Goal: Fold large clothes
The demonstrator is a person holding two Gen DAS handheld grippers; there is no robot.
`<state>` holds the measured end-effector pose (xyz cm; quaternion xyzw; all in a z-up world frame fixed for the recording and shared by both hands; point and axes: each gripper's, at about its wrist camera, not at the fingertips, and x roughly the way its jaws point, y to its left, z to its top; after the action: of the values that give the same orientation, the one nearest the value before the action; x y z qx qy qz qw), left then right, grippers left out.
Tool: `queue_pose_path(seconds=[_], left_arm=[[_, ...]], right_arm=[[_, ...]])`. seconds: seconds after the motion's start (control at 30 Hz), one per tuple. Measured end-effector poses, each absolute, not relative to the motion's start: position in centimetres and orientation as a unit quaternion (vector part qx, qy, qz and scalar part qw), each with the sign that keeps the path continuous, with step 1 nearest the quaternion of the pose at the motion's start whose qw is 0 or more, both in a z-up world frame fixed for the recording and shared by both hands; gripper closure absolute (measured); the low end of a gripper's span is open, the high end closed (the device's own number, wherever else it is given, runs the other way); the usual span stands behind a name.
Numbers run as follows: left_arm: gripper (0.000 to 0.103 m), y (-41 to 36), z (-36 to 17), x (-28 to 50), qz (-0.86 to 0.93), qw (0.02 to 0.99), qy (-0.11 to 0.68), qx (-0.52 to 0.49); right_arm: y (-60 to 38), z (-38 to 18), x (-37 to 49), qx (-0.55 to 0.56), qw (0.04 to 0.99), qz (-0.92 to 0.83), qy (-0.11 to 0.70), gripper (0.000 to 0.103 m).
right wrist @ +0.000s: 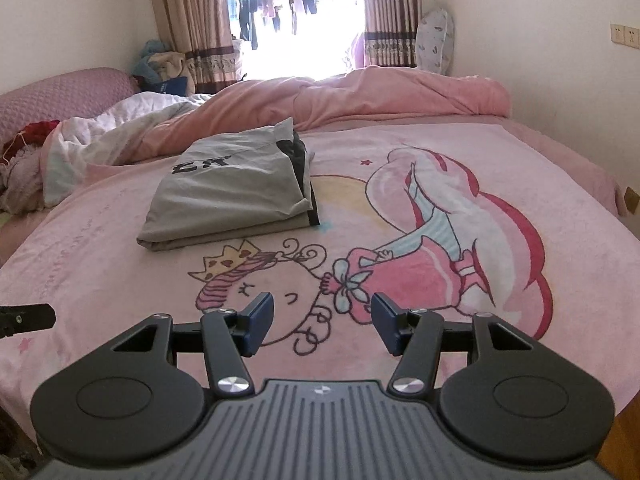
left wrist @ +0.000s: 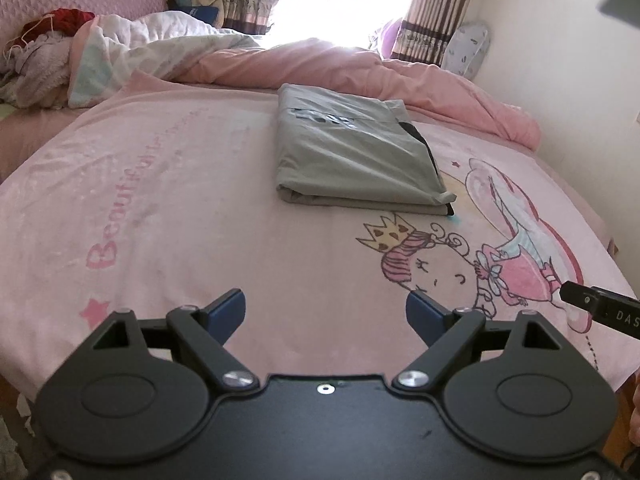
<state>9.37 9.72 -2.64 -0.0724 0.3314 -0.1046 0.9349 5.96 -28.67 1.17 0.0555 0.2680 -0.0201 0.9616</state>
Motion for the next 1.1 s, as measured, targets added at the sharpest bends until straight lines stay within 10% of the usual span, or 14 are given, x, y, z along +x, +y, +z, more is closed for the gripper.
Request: queue_pose_path(seconds=[1.1], left_arm=[[0.014, 9.2, -2.9, 10.6, -0.11, 0.929, 0.347, -0.071]], right_arm=[[-29.2, 0.7, 6.3, 0.057, 0.958, -0.022, 0.279, 0.037]])
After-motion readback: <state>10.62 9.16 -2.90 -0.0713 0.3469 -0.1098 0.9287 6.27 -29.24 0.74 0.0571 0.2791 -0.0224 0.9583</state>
